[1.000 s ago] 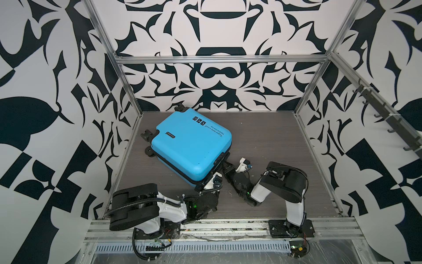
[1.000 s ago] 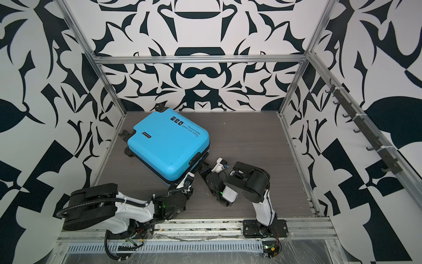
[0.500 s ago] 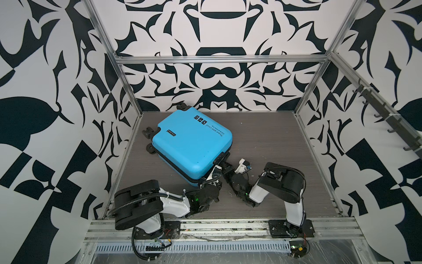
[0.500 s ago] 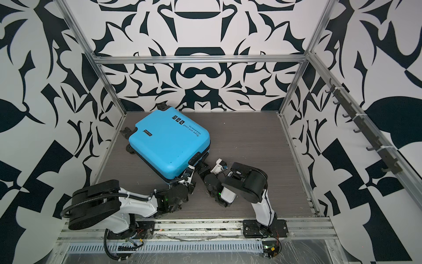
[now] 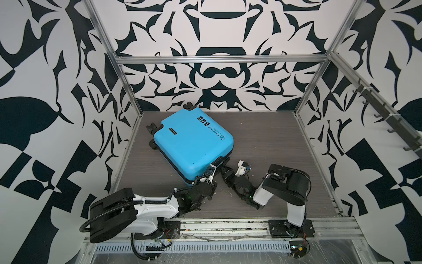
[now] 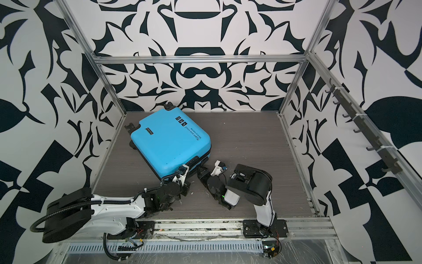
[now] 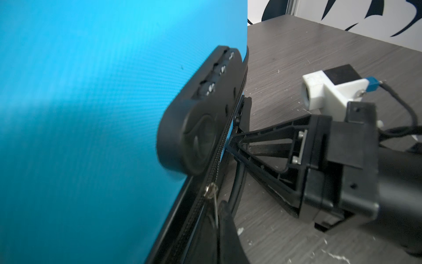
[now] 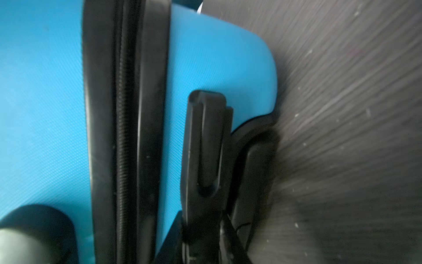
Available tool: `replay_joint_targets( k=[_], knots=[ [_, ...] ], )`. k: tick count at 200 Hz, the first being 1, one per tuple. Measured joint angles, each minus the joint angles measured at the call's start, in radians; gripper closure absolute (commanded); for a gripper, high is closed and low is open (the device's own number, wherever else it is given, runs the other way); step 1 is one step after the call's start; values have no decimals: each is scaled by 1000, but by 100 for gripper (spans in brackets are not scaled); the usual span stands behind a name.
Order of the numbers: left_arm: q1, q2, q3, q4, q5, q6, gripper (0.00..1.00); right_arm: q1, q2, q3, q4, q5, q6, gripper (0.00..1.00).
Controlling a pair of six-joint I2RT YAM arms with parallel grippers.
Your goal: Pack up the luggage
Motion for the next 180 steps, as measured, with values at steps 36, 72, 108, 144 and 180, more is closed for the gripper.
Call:
replay_joint_targets(
  k=[36, 72, 108, 144, 180],
  knots=[
    [9, -57, -6, -34, 30, -1, 100, 53, -21, -18, -6, -145, -43, 50],
    [20, -124, -40, -75, 51, -4, 100, 2, -31, -32, -16, -203, -57, 44],
    [35, -184, -69, -98, 62, -6, 100, -58, -83, -87, -26, -235, -80, 41],
    [47, -256, -88, -144, 72, -12, 100, -149, -173, -143, -23, -301, -112, 40],
    [52, -323, -113, -183, 78, -16, 100, -182, -150, -127, -24, -352, -114, 42]
  ],
)
